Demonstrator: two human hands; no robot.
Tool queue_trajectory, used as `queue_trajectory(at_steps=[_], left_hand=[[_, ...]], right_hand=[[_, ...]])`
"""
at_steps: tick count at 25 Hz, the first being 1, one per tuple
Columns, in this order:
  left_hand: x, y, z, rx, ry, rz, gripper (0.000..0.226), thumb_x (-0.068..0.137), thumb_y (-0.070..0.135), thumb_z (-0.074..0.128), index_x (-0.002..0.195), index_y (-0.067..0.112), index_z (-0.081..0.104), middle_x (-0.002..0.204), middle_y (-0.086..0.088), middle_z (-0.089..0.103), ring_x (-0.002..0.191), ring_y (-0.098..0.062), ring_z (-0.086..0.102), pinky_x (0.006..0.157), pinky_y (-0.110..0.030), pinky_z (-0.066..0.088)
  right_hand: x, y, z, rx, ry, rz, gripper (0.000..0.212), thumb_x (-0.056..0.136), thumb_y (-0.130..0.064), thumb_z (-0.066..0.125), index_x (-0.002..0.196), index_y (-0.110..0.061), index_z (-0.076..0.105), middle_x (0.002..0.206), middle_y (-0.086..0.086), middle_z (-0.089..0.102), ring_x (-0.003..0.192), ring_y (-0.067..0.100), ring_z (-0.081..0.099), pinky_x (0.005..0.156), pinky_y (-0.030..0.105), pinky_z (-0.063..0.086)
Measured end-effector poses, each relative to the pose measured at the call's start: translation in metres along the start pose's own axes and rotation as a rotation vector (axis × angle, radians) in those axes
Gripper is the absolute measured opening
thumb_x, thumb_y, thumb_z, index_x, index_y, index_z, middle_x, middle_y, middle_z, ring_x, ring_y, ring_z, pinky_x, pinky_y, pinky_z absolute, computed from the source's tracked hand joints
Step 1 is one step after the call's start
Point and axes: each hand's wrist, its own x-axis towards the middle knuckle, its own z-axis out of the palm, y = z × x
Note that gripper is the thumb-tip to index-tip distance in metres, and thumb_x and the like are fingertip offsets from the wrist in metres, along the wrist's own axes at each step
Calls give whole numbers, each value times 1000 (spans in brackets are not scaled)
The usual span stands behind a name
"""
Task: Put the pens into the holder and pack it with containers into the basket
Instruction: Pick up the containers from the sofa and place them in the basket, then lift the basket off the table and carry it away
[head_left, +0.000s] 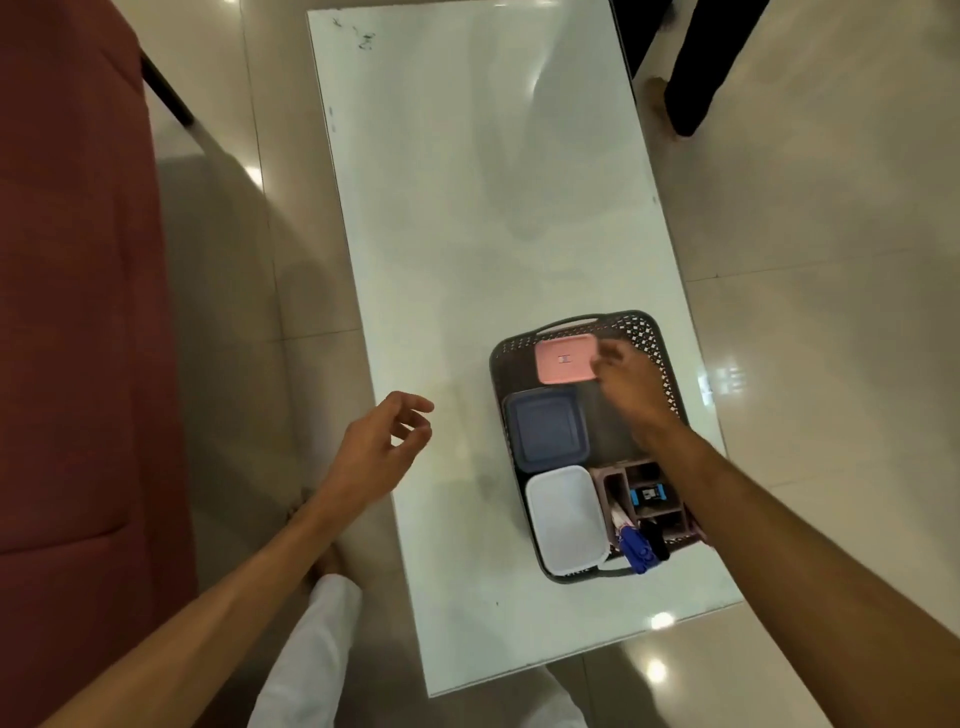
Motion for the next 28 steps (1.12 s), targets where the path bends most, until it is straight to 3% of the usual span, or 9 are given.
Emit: queue_trajectory(at_steps=[3,6,11,13,15,18,21,23,28], left_hand=[[-4,-1,-5,-9,-69,22,19,102,25,67,119,35,68,102,8,76,91,-10,71,75,-21,55],[-13,-6,-6,-11,-14,-22,20,102,26,68,118,38,70,102,9,78,88,-9,71,79,-23,54],[-44,-21,3,-76,30,-116,18,102,21,69,117,30,72,103,7,79,98,-16,75,90,-32,59],[-61,-23,14,-176,61,-165,17,103,17,67,116,26,73,103,3,80,98,-21,75,81,-21,56],[-73,-23,29,-254,92,-216,17,103,17,65,115,28,73,103,4,81,97,-22,76,73,-15,51],[-95,-35,49,-328,111,-271,17,103,20,63,112,32,72,102,7,81,95,-18,76,77,-27,53],[-115,-52,59,-320,109,-264,17,102,22,64,111,33,73,100,8,81,93,-16,76,81,-29,55],[-128,-64,61,-297,119,-245,16,100,24,65,112,32,73,99,8,81,90,-14,76,83,-25,57],[-154,-73,57,-308,141,-274,15,101,17,67,108,28,74,95,10,80,79,4,72,67,-7,50]], right_hand=[[11,15,8,-221,-186,-95,41,96,-6,52,133,-13,69,130,7,72,122,25,66,110,40,50],[10,19,5,-350,-275,-182,45,95,1,51,136,-10,68,135,9,70,126,26,64,113,33,44],[12,13,-33,-523,-1,-491,43,87,-4,55,129,-7,67,128,17,70,117,34,64,101,39,50],[18,2,-42,-604,-45,-551,46,87,-5,55,133,-10,63,131,18,65,120,36,60,100,43,50],[24,-7,-42,-683,-83,-530,40,89,-11,53,127,-9,66,125,19,67,115,38,62,96,42,51],[18,-13,-18,-649,-257,-341,43,84,-20,49,116,-4,74,116,15,75,109,32,67,90,34,52],[9,-12,3,-581,-374,-300,49,87,-22,50,128,-13,73,132,7,72,126,26,63,110,37,48],[0,-10,4,-574,-349,-355,57,85,-18,47,138,-11,66,139,13,67,132,31,60,117,40,43],[-21,-18,-27,-703,-210,-503,59,87,1,58,145,-4,52,138,21,63,124,37,61,98,36,49]])
